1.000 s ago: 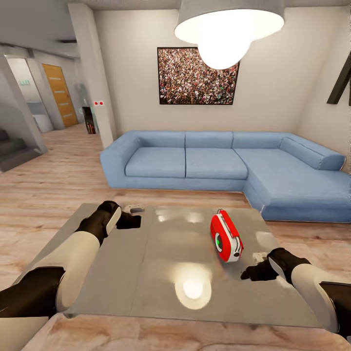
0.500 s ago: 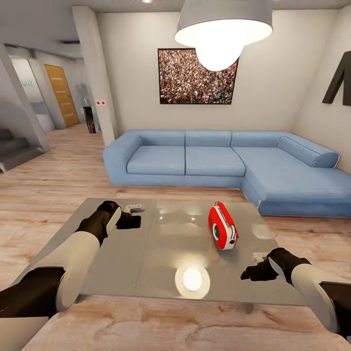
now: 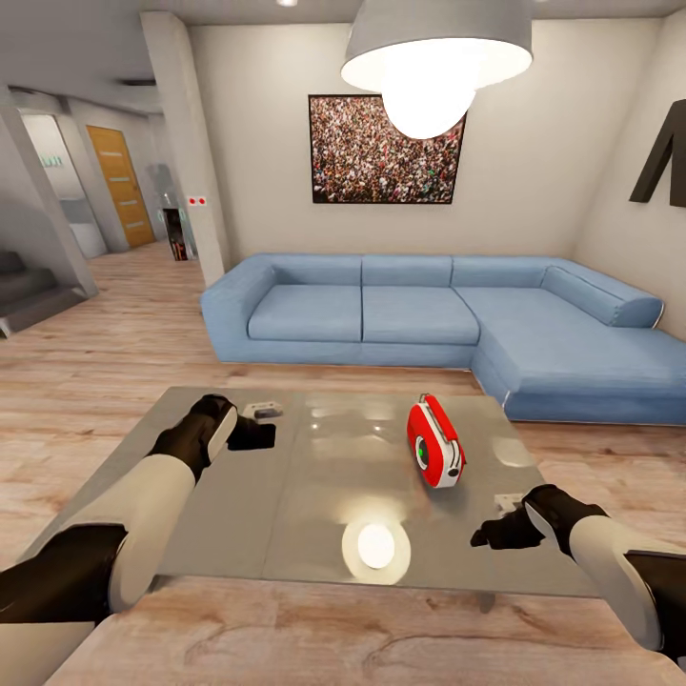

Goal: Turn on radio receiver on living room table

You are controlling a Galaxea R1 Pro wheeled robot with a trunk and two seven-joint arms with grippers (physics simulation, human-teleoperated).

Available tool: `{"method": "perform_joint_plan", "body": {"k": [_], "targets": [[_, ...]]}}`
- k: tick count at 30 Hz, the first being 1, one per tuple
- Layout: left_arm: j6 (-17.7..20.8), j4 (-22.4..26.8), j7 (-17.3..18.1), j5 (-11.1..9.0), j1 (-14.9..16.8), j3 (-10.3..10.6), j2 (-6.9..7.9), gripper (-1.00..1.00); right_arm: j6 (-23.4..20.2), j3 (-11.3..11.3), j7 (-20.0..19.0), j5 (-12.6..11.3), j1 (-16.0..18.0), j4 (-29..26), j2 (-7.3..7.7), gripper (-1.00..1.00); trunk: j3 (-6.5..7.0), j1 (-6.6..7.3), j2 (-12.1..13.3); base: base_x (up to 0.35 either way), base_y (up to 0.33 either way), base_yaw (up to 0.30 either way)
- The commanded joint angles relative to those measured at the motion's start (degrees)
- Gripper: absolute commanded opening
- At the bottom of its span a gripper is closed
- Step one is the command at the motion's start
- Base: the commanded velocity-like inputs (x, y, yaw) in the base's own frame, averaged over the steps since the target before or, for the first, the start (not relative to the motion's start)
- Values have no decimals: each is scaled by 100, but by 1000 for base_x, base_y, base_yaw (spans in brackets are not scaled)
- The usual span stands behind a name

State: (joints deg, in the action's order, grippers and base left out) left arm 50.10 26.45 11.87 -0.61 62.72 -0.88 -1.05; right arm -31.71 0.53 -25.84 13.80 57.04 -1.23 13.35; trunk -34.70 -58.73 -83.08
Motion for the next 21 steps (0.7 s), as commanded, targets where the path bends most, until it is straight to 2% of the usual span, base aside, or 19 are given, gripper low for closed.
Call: {"method": "perform_joint_plan", "body": {"k": [1,7,8,15,21], "targets": [[0,2,0,-1,-20,0,0,-100,4,0,0,0,-3,0,0,100,0,0,0,0,0,0],[-4,0,0,-1,-89,0,12,-100,115,-2,0,0,-39,0,1,100,0,0,0,0,0,0],[-256,-48,0,-3,-192,0,17,-100,148,-1,0,0,-119,0,1,100,0,0,0,0,0,0],[-733,-642,1,4,-266,0,45,-100,362,0,0,0,-355,0,1,100,0,0,0,0,0,0],[-1500,-1541,2,6,-277,0,99,-100,573,0,1,0,-616,0,1,100,0,0,0,0,0,0]]}}
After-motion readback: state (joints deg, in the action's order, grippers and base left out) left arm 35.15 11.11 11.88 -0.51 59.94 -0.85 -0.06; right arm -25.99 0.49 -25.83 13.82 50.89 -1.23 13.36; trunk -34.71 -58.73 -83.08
